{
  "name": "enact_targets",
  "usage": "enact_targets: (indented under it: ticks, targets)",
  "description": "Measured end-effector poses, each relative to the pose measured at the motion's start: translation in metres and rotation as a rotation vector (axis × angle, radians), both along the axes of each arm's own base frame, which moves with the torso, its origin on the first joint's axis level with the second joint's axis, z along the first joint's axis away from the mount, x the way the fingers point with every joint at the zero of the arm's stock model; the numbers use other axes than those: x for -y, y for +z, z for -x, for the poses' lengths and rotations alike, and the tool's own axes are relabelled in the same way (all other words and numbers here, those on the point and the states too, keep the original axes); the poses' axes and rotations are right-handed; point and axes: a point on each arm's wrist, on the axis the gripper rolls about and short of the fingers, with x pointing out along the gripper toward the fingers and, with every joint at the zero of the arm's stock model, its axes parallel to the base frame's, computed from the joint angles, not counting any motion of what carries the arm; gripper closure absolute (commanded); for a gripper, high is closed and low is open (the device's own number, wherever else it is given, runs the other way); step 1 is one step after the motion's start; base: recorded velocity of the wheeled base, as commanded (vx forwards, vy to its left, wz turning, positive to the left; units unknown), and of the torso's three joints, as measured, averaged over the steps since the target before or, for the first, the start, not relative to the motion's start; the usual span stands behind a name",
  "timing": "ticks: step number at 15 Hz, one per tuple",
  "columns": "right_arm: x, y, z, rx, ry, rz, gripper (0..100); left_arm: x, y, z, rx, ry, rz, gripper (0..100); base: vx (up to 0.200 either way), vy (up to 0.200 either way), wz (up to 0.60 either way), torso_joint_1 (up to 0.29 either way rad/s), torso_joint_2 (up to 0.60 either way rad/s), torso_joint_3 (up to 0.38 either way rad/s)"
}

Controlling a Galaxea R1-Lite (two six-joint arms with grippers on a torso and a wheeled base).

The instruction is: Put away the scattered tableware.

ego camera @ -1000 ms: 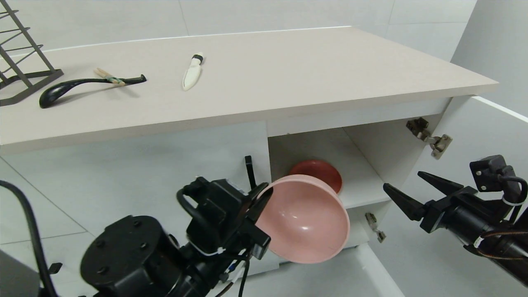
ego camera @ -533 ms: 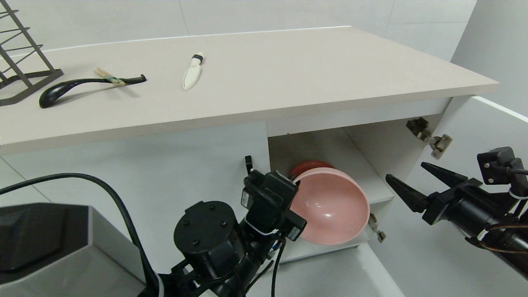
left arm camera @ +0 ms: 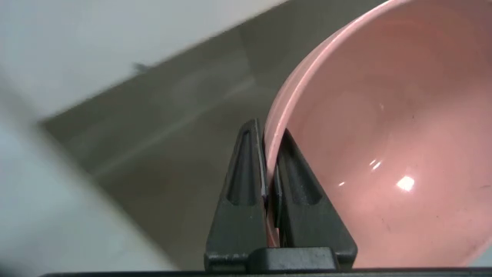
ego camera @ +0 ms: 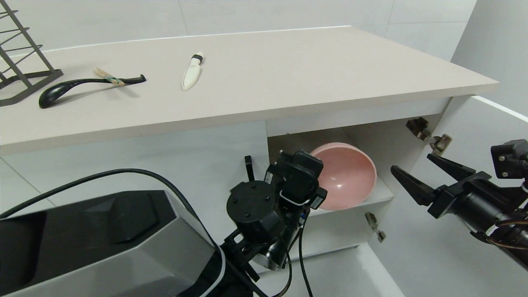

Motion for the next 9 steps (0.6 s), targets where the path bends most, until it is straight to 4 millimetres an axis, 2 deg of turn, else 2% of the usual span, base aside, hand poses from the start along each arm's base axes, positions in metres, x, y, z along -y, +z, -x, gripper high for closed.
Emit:
enact_targets:
  ticks: [5,9]
  targets:
    - [-0.007,-0.009,0.004,-0.039,0.039,0.014,0,0.009,-0.011,-0.002,-0.021,-0.013,0.014,100,0.000,0.000,0.00,0.000,0.00,0.000]
    - [-0.014,-0.025,-0.007,-0.110,0.048,0.041,0,0.016,-0.011,0.007,-0.028,-0.022,0.021,100,0.000,0.000,0.00,0.000,0.00,0.000]
